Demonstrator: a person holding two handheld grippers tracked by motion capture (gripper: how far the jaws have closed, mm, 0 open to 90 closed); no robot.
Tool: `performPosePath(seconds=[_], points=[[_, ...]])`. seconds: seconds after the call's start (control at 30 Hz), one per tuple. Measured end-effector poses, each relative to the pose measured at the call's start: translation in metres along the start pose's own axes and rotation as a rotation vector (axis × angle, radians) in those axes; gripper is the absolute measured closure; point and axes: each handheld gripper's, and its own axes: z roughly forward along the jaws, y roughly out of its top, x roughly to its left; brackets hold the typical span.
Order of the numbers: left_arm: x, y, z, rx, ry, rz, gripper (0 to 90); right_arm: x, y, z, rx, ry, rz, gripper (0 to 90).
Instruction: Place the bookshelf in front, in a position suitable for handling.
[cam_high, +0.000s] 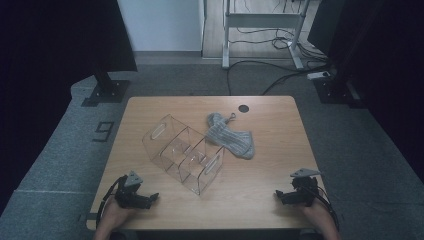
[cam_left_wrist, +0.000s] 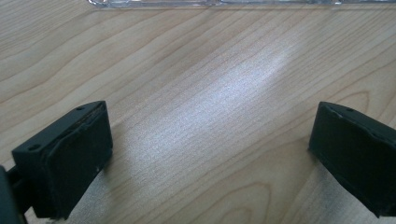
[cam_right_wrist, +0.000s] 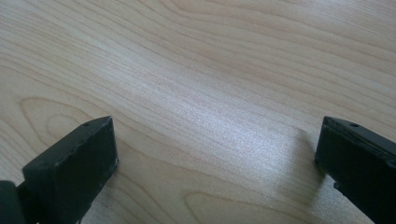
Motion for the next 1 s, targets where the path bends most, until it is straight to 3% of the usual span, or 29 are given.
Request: performPosePath(seconds=[1.0], points=[[0.0003, 0.0005, 0.0006, -0.001, -0.001, 0.0, 0.0, 0.0018, 0.0016, 0.001, 0.002, 0.003, -0.002, 0.0]])
